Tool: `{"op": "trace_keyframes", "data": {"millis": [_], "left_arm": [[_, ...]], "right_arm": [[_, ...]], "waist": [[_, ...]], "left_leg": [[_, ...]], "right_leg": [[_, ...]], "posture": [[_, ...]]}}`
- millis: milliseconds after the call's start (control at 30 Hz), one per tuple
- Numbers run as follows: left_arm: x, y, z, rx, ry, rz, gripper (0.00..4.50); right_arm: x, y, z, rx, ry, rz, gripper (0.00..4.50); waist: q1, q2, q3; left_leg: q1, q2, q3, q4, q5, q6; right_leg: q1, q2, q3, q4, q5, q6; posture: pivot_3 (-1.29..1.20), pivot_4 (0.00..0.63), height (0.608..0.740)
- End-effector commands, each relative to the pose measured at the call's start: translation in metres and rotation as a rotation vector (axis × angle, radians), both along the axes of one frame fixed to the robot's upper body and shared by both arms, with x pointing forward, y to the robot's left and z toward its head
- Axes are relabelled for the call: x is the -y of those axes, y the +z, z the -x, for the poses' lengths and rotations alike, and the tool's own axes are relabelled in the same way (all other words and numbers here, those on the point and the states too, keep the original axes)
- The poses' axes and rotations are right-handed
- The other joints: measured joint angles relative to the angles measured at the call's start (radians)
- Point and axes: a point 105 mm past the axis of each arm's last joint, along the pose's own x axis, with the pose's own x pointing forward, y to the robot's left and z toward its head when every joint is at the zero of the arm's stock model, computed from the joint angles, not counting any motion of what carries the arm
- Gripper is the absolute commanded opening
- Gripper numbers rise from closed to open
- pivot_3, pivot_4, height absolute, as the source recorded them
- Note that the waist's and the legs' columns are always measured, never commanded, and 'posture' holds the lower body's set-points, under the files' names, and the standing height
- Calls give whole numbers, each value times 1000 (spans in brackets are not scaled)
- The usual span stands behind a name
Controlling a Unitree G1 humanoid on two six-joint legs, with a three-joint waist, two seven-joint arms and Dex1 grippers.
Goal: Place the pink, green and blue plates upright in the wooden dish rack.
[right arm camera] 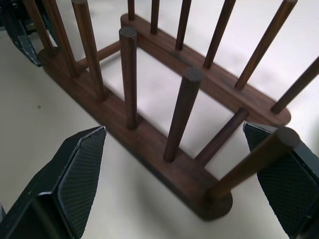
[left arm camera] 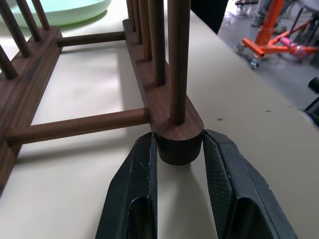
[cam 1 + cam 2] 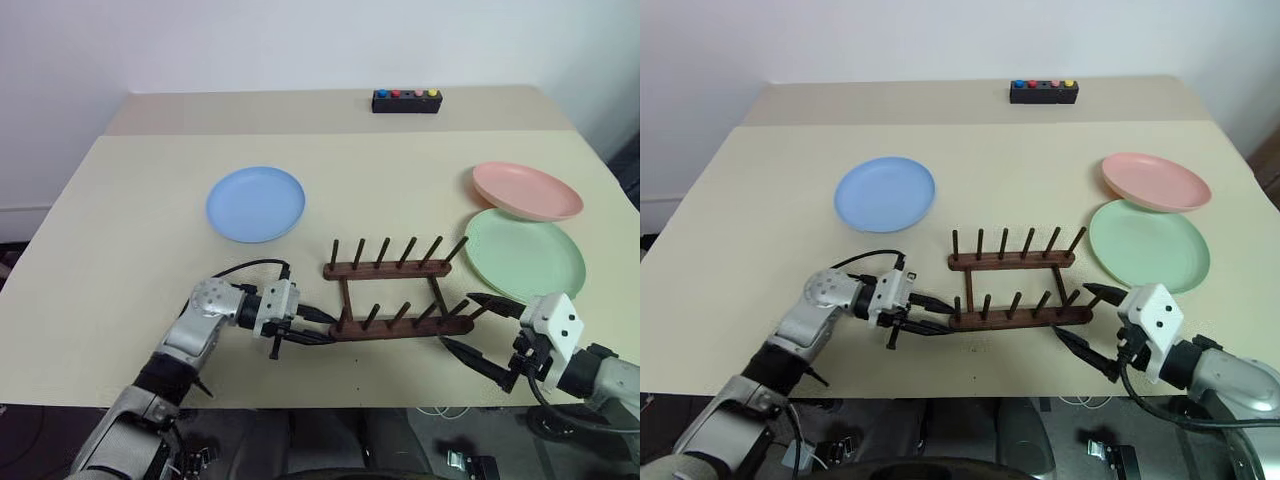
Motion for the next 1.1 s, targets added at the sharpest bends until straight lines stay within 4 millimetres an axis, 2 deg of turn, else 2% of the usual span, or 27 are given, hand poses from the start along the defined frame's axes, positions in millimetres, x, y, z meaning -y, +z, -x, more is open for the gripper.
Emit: {"op": "trace_keyframes", "data": {"millis": [33, 300, 500, 700, 1100], "left_arm": [[5, 8, -15, 69, 50, 37, 704], [19, 3, -23, 66, 51, 56, 704], [28, 2, -21, 60, 43, 78, 704], [25, 0, -16, 37, 49, 84, 704], [25, 1, -8, 14, 59, 91, 704]], "right_arm": [[-1, 12, 5, 53, 0, 6, 4500], [4, 13, 10, 52, -26, 16, 4500], [25, 19, 9, 66, -87, 67, 4500], [48, 25, 13, 64, -132, 105, 4500], [48, 24, 12, 60, -127, 98, 4500]], "waist": [[-1, 0, 0], [0, 0, 0], [3, 0, 0], [0, 0, 0], [-1, 1, 0]], "left_leg": [[0, 0, 0, 0, 0, 0], [0, 0, 0, 0, 0, 0], [0, -1, 0, 1, 0, 0], [0, -1, 0, 1, 0, 0], [0, -1, 0, 0, 0, 1]], "right_leg": [[0, 0, 0, 0, 0, 0], [0, 0, 0, 0, 0, 0], [1, -1, 0, 0, 0, 0], [1, 0, 0, 0, 0, 1], [0, 0, 0, 0, 0, 1]], "posture": [[0, 150, 740], [0, 150, 740], [0, 150, 740], [0, 150, 740], [0, 150, 740]]}}
